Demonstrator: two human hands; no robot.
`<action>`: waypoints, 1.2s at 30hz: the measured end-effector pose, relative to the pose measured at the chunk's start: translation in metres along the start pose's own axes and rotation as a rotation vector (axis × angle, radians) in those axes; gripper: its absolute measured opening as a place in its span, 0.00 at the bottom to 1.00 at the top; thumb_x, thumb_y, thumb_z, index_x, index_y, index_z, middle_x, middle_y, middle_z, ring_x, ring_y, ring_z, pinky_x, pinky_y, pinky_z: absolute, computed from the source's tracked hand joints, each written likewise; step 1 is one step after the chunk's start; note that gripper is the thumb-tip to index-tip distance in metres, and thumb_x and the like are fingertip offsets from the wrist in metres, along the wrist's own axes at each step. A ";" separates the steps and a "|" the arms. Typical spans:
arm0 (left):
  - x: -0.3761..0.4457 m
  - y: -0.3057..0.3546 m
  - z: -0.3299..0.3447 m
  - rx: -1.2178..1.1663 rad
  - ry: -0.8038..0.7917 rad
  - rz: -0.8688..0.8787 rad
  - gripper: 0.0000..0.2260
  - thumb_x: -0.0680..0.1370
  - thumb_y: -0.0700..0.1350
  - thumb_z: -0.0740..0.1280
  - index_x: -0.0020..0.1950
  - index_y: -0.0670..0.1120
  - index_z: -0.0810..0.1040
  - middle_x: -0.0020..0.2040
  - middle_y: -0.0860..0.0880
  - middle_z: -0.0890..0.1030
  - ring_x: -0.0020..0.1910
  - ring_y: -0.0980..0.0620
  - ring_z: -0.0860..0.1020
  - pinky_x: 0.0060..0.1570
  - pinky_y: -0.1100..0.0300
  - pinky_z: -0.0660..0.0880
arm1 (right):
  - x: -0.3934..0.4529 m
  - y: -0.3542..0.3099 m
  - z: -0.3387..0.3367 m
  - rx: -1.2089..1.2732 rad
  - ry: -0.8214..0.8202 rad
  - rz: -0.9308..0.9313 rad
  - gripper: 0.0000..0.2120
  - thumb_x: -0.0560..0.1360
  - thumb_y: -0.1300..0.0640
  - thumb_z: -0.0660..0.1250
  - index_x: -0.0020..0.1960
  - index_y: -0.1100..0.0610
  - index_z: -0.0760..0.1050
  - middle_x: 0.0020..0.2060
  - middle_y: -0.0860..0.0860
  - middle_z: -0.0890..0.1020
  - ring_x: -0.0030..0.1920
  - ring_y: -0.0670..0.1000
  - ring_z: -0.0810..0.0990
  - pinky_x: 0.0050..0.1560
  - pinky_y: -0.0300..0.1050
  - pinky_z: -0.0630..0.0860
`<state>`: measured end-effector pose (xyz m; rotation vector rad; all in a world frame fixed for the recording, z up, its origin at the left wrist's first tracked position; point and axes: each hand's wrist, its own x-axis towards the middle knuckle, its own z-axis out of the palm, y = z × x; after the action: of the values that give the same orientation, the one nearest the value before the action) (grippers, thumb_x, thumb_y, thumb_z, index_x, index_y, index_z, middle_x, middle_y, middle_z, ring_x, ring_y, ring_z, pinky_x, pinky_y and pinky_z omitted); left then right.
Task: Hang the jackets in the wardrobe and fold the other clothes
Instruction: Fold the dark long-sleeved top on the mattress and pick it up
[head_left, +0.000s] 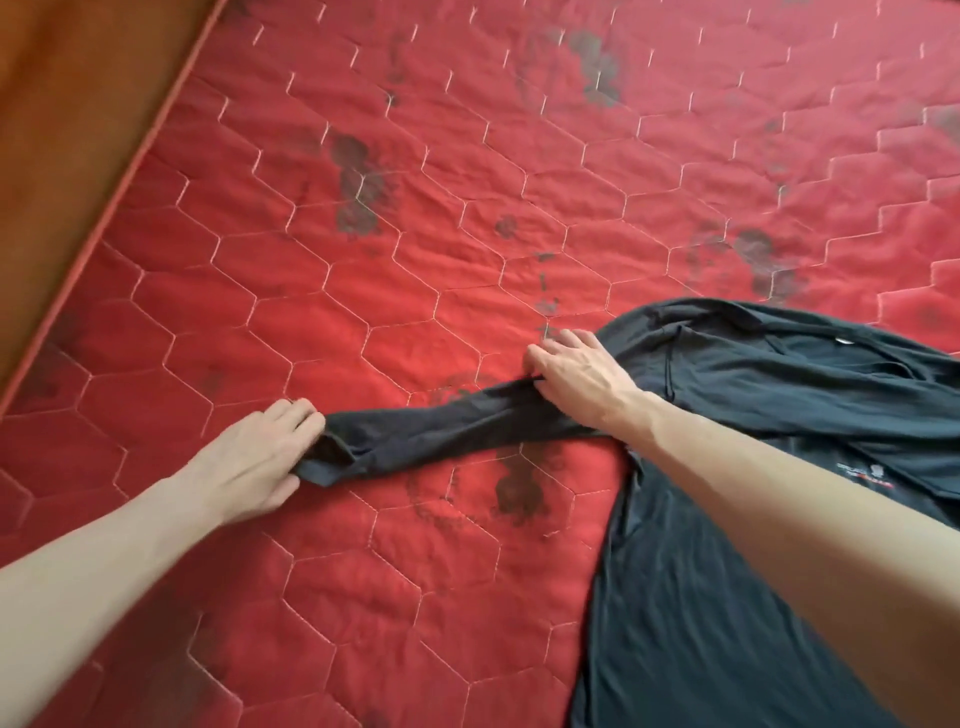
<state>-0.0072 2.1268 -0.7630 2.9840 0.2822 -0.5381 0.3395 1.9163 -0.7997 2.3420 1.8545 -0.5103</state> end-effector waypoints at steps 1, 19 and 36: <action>-0.002 0.000 0.006 -0.030 0.017 -0.075 0.23 0.59 0.36 0.79 0.51 0.42 0.75 0.45 0.45 0.78 0.38 0.41 0.79 0.36 0.47 0.78 | 0.005 0.000 -0.003 0.001 -0.030 -0.009 0.09 0.82 0.53 0.65 0.61 0.53 0.73 0.57 0.50 0.80 0.64 0.56 0.74 0.68 0.51 0.64; 0.005 -0.016 0.037 -1.011 0.205 -0.933 0.11 0.82 0.50 0.69 0.42 0.47 0.78 0.44 0.48 0.78 0.47 0.47 0.75 0.47 0.51 0.69 | 0.033 -0.103 0.003 0.230 0.230 -0.120 0.18 0.80 0.53 0.67 0.69 0.55 0.77 0.65 0.53 0.79 0.68 0.59 0.74 0.67 0.58 0.71; 0.034 0.011 -0.015 -1.544 0.492 -0.957 0.10 0.81 0.47 0.71 0.41 0.49 0.84 0.29 0.56 0.80 0.26 0.60 0.77 0.23 0.66 0.71 | 0.054 -0.223 -0.006 0.698 0.214 -0.089 0.41 0.73 0.52 0.74 0.80 0.47 0.57 0.70 0.47 0.76 0.62 0.52 0.80 0.55 0.49 0.78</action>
<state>0.0314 2.1235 -0.7603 1.2686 1.3623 0.3371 0.1373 2.0236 -0.7849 2.8274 2.1382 -1.1113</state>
